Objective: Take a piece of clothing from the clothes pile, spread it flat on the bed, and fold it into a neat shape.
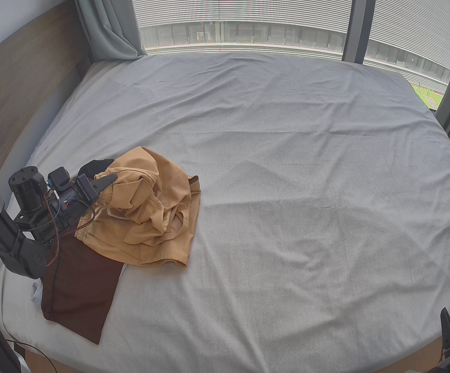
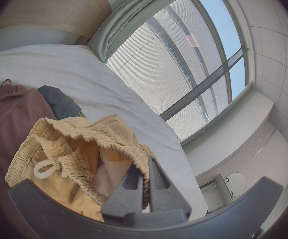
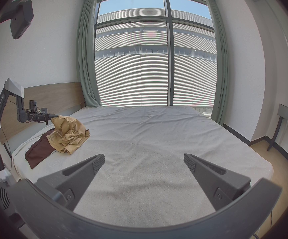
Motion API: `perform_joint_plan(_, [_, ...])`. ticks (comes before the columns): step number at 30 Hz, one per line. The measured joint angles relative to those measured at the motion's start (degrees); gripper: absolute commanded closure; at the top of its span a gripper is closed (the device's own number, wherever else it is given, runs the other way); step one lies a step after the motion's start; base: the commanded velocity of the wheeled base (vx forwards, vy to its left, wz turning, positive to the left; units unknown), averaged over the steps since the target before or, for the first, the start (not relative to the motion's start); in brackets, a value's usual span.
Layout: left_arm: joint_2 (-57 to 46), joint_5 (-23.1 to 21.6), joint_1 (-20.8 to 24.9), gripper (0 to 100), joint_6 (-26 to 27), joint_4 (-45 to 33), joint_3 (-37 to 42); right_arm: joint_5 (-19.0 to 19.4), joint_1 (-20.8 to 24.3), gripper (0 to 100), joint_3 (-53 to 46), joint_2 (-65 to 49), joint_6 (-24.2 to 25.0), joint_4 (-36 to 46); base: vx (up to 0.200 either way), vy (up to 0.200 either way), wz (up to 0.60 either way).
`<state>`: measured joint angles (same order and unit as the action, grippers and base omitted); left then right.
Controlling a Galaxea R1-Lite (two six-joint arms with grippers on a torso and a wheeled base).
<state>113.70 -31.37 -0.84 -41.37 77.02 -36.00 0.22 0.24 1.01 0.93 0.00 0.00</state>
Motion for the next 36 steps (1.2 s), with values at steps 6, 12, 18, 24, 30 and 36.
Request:
perform_joint_plan(6, [-1.1, 0.0, 0.4, 100, -2.0, 7.6, 5.3, 0.0, 0.0, 0, 0.0, 0.0, 0.0, 0.0, 0.000, 0.000, 0.00])
perform_joint_plan(12, [-1.6, 0.5, 0.5, 100, -3.1, 10.8, 8.5, 0.0, 0.0, 0, 0.0, 0.0, 0.0, 0.0, 0.000, 0.000, 0.00])
perform_joint_plan(18, [-3.3, 0.6, 0.6, 100, -3.1, 11.4, 10.3, 0.0, 0.0, 0, 0.0, 0.0, 0.0, 0.0, 0.000, 0.000, 0.00])
perform_joint_plan(24, [-5.0, 0.6, 0.9, 100, -3.1, 11.5, 11.5, 0.0, 0.0, 0, 0.0, 0.0, 0.0, 0.0, 0.000, 0.000, 0.00])
perform_joint_plan(30, [-6.0, 3.0, 1.8, 100, -2.8, 11.5, 12.5, 0.0, 0.0, 0, 0.0, 0.0, 0.0, 0.0, 0.000, 0.000, 0.00])
perform_joint_plan(36, [-6.7, 5.9, 3.6, 100, -2.4, 11.6, 12.6, 0.0, 0.0, 0, 0.0, 0.0, 0.0, 0.0, 0.000, 0.000, 0.00])
